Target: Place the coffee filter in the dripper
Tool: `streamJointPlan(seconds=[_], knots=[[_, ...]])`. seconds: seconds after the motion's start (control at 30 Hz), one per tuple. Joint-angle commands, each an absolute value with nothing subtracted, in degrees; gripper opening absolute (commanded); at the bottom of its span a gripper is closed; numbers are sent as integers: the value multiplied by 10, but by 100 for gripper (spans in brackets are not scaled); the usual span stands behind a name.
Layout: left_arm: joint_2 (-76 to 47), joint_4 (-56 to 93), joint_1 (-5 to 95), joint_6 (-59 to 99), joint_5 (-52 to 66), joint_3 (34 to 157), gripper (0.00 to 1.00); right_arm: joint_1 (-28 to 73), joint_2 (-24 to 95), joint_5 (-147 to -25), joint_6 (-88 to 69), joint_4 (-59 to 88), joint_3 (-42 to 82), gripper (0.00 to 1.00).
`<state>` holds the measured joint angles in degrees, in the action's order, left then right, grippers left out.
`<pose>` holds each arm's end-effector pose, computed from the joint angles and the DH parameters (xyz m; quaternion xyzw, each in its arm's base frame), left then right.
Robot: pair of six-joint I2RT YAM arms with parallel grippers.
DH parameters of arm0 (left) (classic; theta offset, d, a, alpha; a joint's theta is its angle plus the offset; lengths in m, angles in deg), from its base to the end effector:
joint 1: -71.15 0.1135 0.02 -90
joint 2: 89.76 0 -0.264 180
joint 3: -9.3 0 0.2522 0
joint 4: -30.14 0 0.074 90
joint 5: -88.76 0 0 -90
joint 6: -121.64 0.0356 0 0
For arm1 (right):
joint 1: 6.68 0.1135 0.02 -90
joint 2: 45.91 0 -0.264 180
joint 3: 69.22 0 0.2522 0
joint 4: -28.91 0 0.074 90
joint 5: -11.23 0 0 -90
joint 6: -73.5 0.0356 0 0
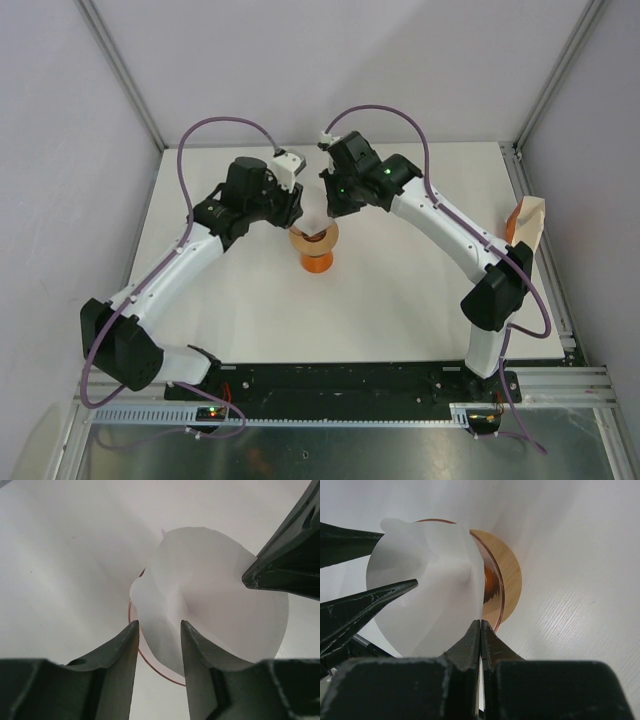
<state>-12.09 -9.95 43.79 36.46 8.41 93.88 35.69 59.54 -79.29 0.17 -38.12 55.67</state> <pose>0.2684 -0.1456 0.3420 0.2814 0.8310 -0.1652 0.4505 0.2968 0.2712 0.3710 -0.2089 0.9086 0.1819 0.3127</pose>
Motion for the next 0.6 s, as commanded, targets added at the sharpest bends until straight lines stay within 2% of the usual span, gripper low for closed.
streamJointPlan(seconds=[0.0,0.13,0.57], knots=[[-150,-107,442,387,58,958,45,360,594,-788,-13,-386,578,0],[-164,-111,442,387,54,961,47,360,596,-788,-18,-390,579,0],[-130,-115,452,395,46,967,67,370,599,-788,-29,-389,577,0]])
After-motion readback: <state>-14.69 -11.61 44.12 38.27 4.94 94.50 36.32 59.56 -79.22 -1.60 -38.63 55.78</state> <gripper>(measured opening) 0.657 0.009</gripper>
